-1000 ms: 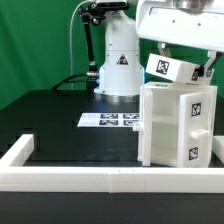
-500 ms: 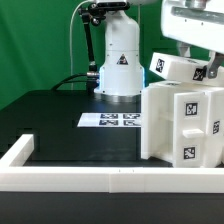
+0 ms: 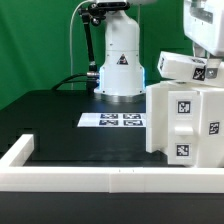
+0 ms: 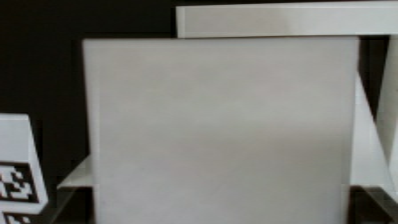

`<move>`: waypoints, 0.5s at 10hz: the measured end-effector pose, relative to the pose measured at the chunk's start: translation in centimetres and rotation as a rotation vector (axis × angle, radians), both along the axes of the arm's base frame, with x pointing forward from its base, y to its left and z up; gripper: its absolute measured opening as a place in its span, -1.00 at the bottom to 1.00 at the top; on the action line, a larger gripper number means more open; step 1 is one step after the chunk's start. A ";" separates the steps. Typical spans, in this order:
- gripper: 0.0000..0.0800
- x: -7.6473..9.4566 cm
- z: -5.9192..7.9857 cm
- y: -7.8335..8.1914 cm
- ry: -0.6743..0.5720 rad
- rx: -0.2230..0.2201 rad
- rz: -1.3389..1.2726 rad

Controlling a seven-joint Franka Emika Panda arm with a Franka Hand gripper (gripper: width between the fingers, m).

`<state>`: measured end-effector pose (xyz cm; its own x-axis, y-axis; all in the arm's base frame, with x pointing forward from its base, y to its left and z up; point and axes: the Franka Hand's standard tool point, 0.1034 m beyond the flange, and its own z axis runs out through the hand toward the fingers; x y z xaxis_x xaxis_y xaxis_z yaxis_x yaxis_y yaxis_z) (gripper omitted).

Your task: Assemble cabinet

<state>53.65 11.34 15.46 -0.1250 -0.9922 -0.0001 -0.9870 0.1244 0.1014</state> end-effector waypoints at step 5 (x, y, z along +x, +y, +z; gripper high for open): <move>0.98 -0.1 0.6 0.8 -0.005 0.020 0.024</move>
Offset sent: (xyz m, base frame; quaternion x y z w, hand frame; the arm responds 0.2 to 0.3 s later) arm 0.0000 0.0000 0.0000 0.0000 0.0000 0.0000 1.0000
